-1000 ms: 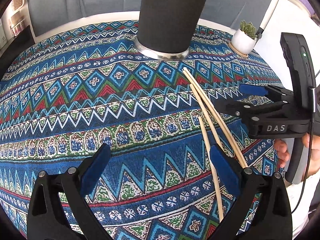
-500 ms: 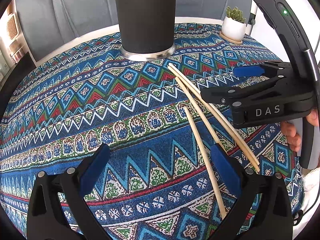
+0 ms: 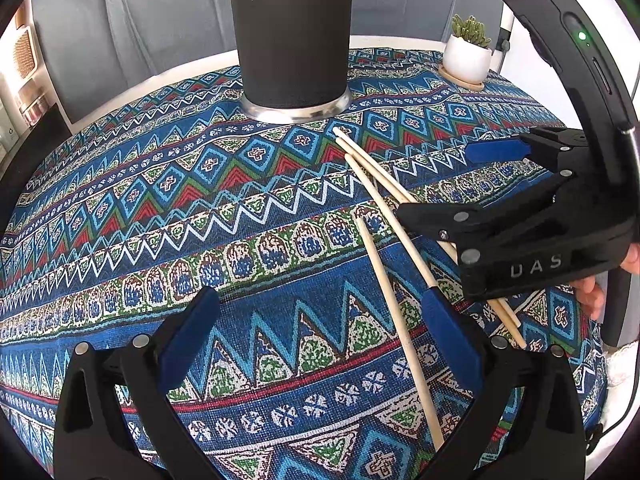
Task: Organize utensils
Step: 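Lower both open tools toward the remaining wooden sticks on the cloth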
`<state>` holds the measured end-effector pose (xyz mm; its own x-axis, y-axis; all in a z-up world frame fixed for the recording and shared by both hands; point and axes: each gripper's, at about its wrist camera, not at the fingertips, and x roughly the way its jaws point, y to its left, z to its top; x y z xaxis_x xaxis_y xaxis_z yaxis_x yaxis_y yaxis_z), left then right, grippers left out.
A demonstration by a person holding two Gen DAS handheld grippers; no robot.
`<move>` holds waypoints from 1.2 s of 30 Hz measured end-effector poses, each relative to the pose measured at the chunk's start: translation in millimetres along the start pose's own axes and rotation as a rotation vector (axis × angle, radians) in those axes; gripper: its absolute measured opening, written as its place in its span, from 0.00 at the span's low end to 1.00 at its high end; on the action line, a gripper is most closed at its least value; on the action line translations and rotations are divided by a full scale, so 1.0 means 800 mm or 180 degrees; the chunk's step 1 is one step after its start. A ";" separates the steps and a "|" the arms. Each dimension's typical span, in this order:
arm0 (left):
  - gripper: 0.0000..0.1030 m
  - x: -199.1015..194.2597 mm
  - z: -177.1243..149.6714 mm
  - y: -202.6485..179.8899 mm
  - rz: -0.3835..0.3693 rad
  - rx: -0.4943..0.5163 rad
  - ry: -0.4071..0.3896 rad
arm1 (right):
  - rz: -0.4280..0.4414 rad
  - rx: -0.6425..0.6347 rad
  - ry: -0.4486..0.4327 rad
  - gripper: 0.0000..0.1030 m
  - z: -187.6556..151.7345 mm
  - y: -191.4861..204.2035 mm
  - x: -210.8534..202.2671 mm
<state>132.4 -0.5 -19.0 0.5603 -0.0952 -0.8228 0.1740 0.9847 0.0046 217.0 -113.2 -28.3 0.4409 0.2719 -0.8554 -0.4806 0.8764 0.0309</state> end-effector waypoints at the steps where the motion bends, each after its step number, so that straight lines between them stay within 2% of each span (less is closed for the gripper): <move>1: 0.96 0.000 0.000 0.000 0.0000 0.0000 0.0000 | 0.0001 0.0002 -0.0020 0.93 0.000 -0.003 -0.001; 3: 0.96 0.000 0.000 0.000 0.0000 0.0000 0.0001 | 0.0116 0.0034 -0.0057 0.93 -0.002 -0.011 -0.007; 5: 0.96 0.000 0.001 0.000 0.0000 0.0000 0.0001 | 0.0315 0.0263 -0.0115 0.93 -0.003 -0.030 -0.009; 8: 0.96 0.000 0.001 0.001 0.0000 0.0000 0.0001 | 0.0390 0.0382 -0.0127 0.92 -0.004 -0.042 -0.013; 10: 0.95 0.000 0.001 0.001 -0.0003 -0.0003 0.0001 | 0.0310 0.0292 -0.0114 0.92 -0.004 -0.039 -0.013; 13: 0.95 0.000 0.000 0.002 -0.0003 -0.0003 0.0001 | -0.0003 0.0096 -0.0074 0.92 -0.005 -0.027 -0.009; 17: 0.95 0.000 0.000 0.001 -0.0008 -0.0007 0.0000 | -0.0095 0.0195 -0.0071 0.92 -0.004 -0.023 -0.005; 20: 0.95 0.000 0.000 0.001 -0.0008 -0.0007 0.0000 | 0.0055 0.0320 -0.0152 0.92 -0.007 -0.037 -0.010; 27: 0.95 -0.001 0.001 0.001 -0.0010 -0.0009 0.0002 | -0.0112 0.0246 -0.0142 0.92 -0.011 -0.032 -0.007; 31: 0.95 0.000 0.000 0.002 -0.0011 -0.0011 0.0003 | -0.0178 0.0065 -0.0089 0.92 -0.011 -0.015 -0.006; 36: 0.95 -0.001 0.000 0.001 -0.0003 -0.0004 0.0007 | -0.0038 0.0020 -0.0126 0.94 -0.010 -0.019 -0.001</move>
<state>132.6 0.1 -18.4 0.5585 -0.0957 -0.8239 0.1734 0.9848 0.0031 217.7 -130.5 -32.0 0.4762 0.2770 -0.8346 -0.4705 0.8821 0.0242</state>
